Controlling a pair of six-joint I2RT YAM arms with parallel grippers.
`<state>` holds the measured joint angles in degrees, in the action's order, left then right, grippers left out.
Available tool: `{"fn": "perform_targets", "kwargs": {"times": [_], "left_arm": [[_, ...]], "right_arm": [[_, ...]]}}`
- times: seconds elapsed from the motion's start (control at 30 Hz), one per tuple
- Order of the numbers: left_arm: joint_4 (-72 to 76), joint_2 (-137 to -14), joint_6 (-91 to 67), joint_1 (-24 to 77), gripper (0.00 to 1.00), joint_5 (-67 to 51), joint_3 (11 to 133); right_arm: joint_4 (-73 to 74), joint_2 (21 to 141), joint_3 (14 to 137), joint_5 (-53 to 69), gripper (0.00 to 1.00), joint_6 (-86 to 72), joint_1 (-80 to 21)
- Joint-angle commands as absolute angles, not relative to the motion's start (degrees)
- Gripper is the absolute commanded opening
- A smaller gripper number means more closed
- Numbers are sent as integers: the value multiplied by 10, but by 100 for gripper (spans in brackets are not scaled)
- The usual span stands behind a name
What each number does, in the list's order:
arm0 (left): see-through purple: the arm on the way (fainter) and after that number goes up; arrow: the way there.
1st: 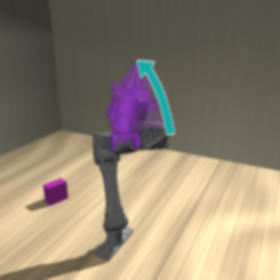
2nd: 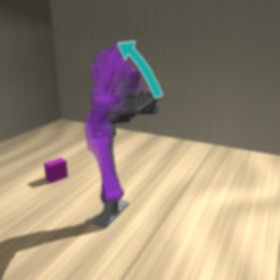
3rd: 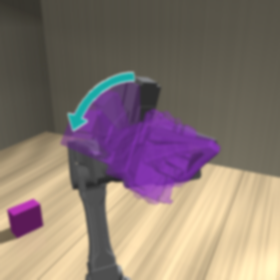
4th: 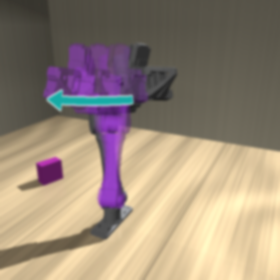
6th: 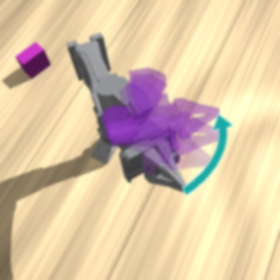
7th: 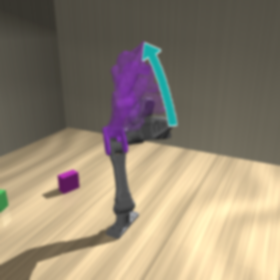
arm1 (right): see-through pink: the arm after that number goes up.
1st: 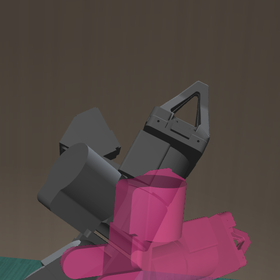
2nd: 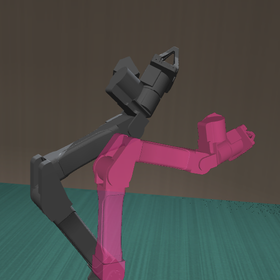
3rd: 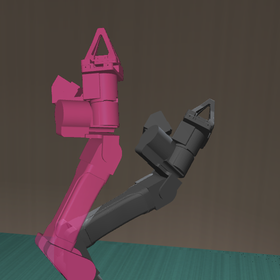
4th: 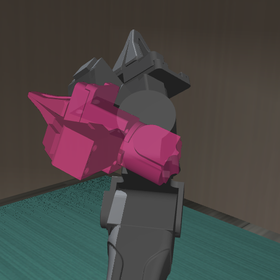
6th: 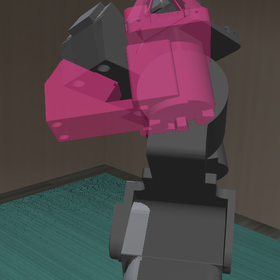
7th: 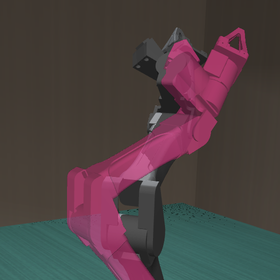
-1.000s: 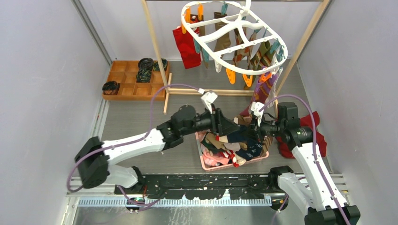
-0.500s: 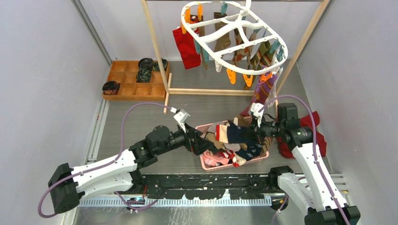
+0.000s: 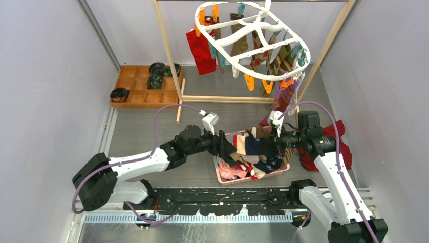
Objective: Clip the socks to the hanger
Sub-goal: Pick up the sock from the bin.
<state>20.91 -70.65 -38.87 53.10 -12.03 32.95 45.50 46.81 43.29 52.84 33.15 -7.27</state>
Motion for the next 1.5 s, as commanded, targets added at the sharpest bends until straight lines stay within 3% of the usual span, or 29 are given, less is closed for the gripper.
{"fn": "perform_targets", "kwargs": {"times": [0.0, 0.37, 0.5, 0.7, 0.73, 0.93, 1.1, 1.47], "left_arm": [[263, -724, -393, 528, 63, -143, 372], [240, -780, -399, 527, 53, -143, 410], [232, -786, -400, 527, 39, -165, 423], [218, -777, -398, 527, 1, -189, 437], [209, -772, -392, 527, 0, -188, 440], [130, -740, -347, 527, 0, -167, 463], [79, -726, -324, 527, 31, -128, 462], [58, -767, -311, 527, 43, -121, 484]], "right_arm": [[454, 469, 453, 538, 8, 339, -71], [452, 471, 453, 538, 8, 337, -71], [452, 472, 453, 538, 8, 336, -71], [451, 471, 452, 538, 8, 334, -71], [451, 471, 453, 538, 8, 333, -71], [447, 467, 453, 537, 9, 328, -69], [445, 466, 452, 538, 9, 326, -69], [444, 468, 451, 538, 10, 325, -69]]}}
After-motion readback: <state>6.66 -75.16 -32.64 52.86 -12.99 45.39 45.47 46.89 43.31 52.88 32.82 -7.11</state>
